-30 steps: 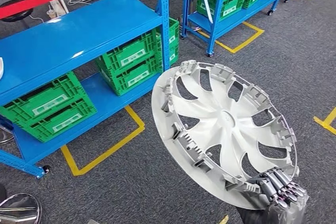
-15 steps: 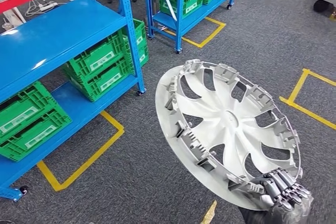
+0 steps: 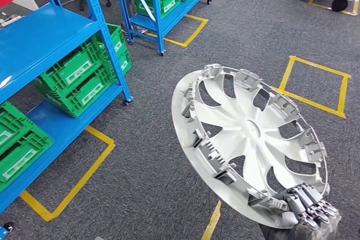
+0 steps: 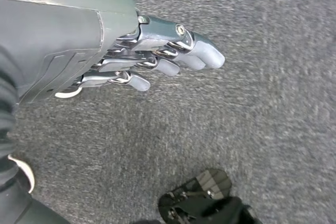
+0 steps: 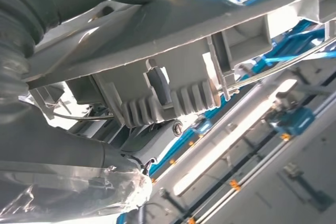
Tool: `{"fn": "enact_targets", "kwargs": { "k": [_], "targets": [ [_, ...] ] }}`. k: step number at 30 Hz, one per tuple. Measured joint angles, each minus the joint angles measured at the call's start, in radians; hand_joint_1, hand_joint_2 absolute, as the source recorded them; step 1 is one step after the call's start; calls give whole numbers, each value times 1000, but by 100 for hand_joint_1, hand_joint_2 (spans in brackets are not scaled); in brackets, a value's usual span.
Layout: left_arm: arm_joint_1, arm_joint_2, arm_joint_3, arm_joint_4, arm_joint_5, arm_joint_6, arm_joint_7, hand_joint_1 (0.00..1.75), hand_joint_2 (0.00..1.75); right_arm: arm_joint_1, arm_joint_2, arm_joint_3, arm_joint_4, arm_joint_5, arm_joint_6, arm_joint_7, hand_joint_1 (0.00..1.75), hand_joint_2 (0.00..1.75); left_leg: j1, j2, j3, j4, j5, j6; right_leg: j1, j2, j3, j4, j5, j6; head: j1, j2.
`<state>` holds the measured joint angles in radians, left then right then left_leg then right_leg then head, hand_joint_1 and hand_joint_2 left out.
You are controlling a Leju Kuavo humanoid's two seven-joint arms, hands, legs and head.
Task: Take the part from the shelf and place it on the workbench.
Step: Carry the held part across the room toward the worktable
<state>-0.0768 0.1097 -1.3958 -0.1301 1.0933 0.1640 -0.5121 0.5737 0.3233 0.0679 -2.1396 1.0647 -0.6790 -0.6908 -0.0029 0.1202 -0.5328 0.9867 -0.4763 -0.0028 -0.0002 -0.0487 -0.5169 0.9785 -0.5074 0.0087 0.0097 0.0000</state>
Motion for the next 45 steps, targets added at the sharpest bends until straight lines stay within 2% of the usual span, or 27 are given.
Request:
{"fn": "enact_targets", "kwargs": {
  "k": [2,4,6,7,8,9,11,13,15,17,19,21,22,23,24,26,28,30,32,34,36,37,38,40,42,44,45],
  "targets": [
    [-1,0,0,0,0,0,0,0,175,1,2,0,-2,0,0,0,175,175,5,-47,-16,46,-42,-10,-3,19,-1,-5,11,-16,-2,0],
    [3,0,0,0,0,0,0,0,175,1,4,0,-2,0,0,0,175,175,9,-100,-66,171,-118,-15,-2,41,-7,-4,20,-27,-4,0],
    [8,0,-1,0,0,0,0,0,175,1,5,0,-2,0,0,0,175,175,9,-112,-111,282,-158,-16,2,67,-15,0,25,-31,-4,0],
    [9,0,-1,0,0,0,0,0,175,2,5,0,-2,0,0,0,175,175,9,-114,-113,290,-148,-15,3,81,-17,3,26,-31,-4,0],
    [9,0,-1,0,0,0,0,0,175,2,5,0,-2,0,0,0,175,175,9,-117,-96,256,-118,-12,4,95,-19,6,27,-30,-4,0],
    [9,0,-1,0,0,0,0,0,175,2,5,0,-2,0,0,0,175,175,9,-128,-66,192,-77,-8,4,108,-20,10,27,-30,-4,0],
    [8,2,-1,1,0,0,0,0,175,1,5,0,-2,0,0,0,175,175,11,-174,-9,66,-22,3,4,132,-26,17,28,-26,-3,0],
    [7,4,-1,1,0,0,0,0,175,1,5,0,-3,0,0,0,175,175,10,-199,9,17,-17,9,0,154,-41,22,33,-14,-4,0],
    [5,4,-1,1,0,0,0,0,175,3,6,0,-3,0,0,0,175,175,9,-181,8,4,-13,12,-4,169,-56,23,40,-1,-5,0],
    [2,3,-1,1,0,0,-1,0,175,4,7,0,-3,0,0,0,175,175,13,-156,10,-10,-4,19,-1,131,-76,46,23,10,-2,0],
    [4,2,-1,1,0,0,-1,0,175,2,7,0,-4,0,0,0,175,175,14,-129,11,-17,0,24,-1,73,-127,148,-36,19,2,0],
    [8,3,-1,1,0,0,-1,0,175,2,7,0,-4,0,0,0,175,175,14,-99,9,-17,0,24,-8,57,-189,281,-92,29,3,0],
    [8,3,-1,2,0,0,-1,0,175,2,7,0,-4,0,0,0,175,175,14,-85,8,-17,-1,23,-12,55,-203,312,-97,33,3,0],
    [8,2,-1,2,0,0,-1,0,175,3,7,0,-4,0,0,0,175,175,14,-72,9,-16,-2,21,-16,52,-195,302,-82,37,3,0],
    [7,2,-1,2,0,0,-1,0,175,3,7,-1,-4,0,0,0,175,175,15,-60,11,-16,-3,18,-20,43,-165,250,-52,40,3,0],
    [6,4,-1,2,0,0,-1,0,175,2,7,-1,-4,0,0,0,175,175,14,-41,18,-14,-11,6,-25,1,-78,103,0,45,5,0],
    [5,8,-1,3,0,0,-1,0,175,2,7,0,-4,0,0,0,175,175,9,-27,23,-10,-18,-9,-22,-24,-33,27,12,35,3,0],
    [3,7,-1,4,0,0,-1,0,175,3,7,0,-4,-1,0,0,175,175,10,-11,30,-11,-24,-21,-17,-4,-35,26,7,15,1,0],
    [0,5,-1,4,0,0,-1,0,175,5,8,0,-6,-1,0,0,175,175,18,-31,28,10,-46,-32,-16,17,-30,24,5,0,-1,0],
    [0,3,-1,4,0,0,-2,0,175,5,9,0,-7,-2,0,0,175,175,21,-82,-19,110,-99,-33,-15,38,-20,22,4,-13,-4,0],
    [6,2,-1,4,0,0,-2,0,175,4,10,0,-8,-2,0,0,175,175,19,-108,-103,254,-147,-27,-8,67,-14,23,-2,-23,-5,0],
    [9,2,-1,4,0,0,-2,0,175,4,10,0,-8,-2,0,0,175,175,17,-112,-136,297,-147,-22,-5,83,-8,23,-6,-26,-5,0],
    [10,2,-1,4,0,0,-2,0,175,5,10,0,-8,-2,0,0,175,175,14,-115,-153,303,-122,-15,-1,99,0,23,-13,-29,-4,0],
    [11,3,-1,4,0,0,-2,0,175,5,10,0,-8,-2,0,0,175,175,1,-134,-134,204,-18,6,2,129,23,22,-30,-30,-4,0],
    [13,11,-1,5,0,0,-2,0,175,3,11,0,-8,-2,0,0,175,175,-11,-184,-103,102,61,31,-3,154,39,20,-46,-26,1,0],
    [15,19,-1,7,0,0,-1,0,175,3,12,0,-8,-2,0,-1,175,175,-19,-206,-87,62,71,51,-13,178,41,13,-47,-14,-2,0],
    [14,22,-1,8,0,0,-1,0,175,6,12,0,-8,-3,0,-1,175,175,-22,-192,-71,37,65,59,-16,185,43,12,-40,-8,-7,0]
  ]
}}
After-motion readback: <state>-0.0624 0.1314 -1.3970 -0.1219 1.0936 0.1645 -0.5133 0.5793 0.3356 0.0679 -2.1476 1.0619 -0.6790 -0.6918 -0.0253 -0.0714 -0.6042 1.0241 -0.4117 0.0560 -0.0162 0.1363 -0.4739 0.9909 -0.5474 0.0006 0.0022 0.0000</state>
